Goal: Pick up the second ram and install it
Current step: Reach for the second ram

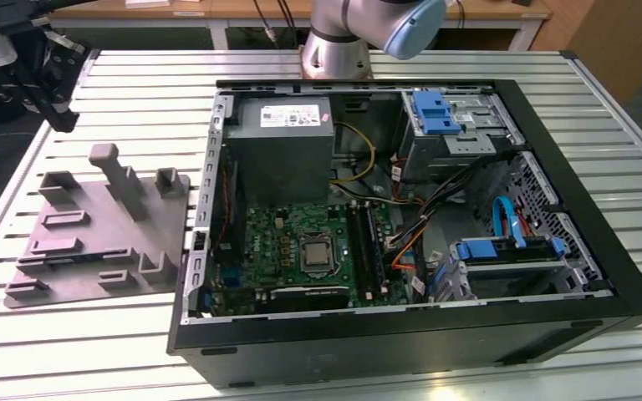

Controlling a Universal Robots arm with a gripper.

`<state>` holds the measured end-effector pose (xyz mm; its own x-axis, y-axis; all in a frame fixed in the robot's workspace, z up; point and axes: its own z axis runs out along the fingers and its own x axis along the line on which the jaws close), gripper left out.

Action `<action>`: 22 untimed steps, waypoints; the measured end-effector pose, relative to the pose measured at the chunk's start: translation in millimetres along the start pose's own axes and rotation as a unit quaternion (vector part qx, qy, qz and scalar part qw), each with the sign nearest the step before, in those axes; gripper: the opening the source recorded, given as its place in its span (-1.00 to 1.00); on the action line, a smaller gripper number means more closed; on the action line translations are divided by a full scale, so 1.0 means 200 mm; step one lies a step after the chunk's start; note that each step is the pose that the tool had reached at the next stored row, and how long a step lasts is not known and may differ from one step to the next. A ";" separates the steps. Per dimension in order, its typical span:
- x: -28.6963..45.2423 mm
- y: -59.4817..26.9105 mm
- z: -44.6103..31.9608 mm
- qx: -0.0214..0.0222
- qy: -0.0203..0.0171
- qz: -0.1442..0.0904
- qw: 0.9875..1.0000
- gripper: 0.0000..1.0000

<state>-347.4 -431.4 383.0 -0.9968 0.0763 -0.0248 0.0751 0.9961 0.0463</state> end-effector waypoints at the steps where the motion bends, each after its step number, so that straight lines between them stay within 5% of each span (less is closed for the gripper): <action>1: 0.007 -0.001 0.000 0.000 0.000 0.000 1.000 -0.79; 22: 0.158 -0.018 0.015 0.000 0.000 0.000 1.000 -0.79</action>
<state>-379.1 -432.4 379.1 -0.9968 0.0762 -0.0248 0.0750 0.9961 0.0462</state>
